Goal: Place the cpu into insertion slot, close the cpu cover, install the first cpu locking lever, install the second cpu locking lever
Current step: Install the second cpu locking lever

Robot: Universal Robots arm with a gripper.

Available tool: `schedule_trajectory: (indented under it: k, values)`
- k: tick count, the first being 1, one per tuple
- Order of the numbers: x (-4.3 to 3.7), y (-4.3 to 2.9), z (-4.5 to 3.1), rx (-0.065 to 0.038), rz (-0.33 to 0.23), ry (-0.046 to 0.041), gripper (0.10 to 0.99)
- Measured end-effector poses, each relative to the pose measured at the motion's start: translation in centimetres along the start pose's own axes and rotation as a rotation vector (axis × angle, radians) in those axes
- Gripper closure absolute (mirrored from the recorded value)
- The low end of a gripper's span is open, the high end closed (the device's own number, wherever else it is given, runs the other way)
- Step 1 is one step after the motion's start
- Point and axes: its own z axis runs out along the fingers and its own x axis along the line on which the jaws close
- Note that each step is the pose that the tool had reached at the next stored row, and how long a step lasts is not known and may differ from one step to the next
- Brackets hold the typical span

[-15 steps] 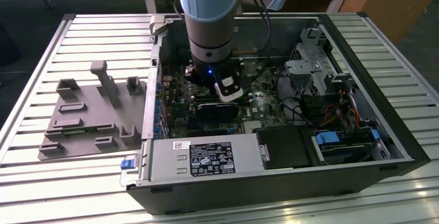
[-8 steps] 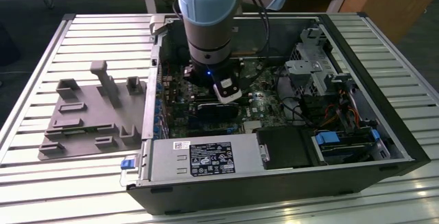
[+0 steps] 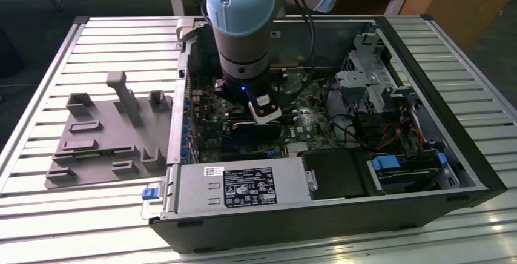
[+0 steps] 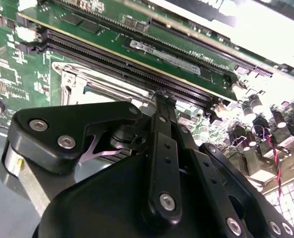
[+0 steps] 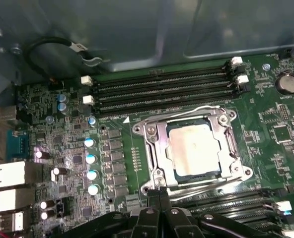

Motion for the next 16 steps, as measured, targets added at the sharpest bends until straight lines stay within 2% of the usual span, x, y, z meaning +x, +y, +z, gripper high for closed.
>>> schedule_trajectory:
  k: [2,7,16]
  values:
    - [0.04,-0.05,0.14,-0.008,0.001,0.0013,0.98]
    - [0.05,-0.13,0.42,-0.019,0.001,0.0032,0.98]
    - [0.1,-0.21,0.71,-0.026,0.002,0.0043,0.98]
